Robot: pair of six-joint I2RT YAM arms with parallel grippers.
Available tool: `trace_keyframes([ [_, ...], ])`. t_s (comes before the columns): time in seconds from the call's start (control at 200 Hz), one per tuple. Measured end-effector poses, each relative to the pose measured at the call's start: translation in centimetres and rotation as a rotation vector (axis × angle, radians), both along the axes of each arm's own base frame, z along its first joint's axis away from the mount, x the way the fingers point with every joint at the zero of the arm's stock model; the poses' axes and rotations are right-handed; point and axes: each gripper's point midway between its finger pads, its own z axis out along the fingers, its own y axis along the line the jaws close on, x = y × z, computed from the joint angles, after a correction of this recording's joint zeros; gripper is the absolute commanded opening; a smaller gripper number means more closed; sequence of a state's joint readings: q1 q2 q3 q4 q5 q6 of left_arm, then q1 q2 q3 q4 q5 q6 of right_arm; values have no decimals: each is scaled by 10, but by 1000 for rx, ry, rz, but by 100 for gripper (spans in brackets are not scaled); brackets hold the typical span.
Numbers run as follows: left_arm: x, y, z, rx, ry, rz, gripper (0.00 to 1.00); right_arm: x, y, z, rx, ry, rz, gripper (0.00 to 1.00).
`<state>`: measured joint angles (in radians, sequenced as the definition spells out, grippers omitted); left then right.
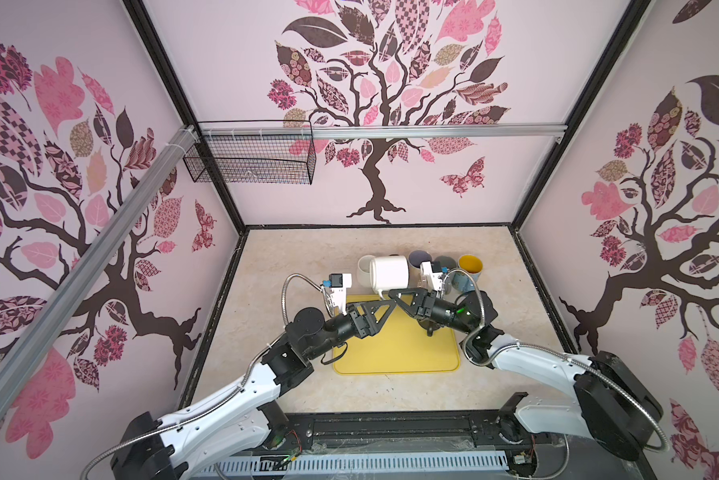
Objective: Turn the mug right side up
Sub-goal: 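Open the left gripper off the mug while the right gripper holds it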
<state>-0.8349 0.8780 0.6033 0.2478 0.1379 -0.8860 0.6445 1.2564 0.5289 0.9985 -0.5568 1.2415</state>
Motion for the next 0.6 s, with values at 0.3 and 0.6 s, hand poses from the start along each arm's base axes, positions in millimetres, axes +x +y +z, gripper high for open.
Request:
trace_keyframes([
  [0.3, 15, 37, -42, 369, 39, 152, 96, 8, -7, -18, -185, -9, -81, 0],
  [0.6, 12, 70, -91, 706, 111, 199, 96, 30, -20, -51, -503, 20, -215, 0],
])
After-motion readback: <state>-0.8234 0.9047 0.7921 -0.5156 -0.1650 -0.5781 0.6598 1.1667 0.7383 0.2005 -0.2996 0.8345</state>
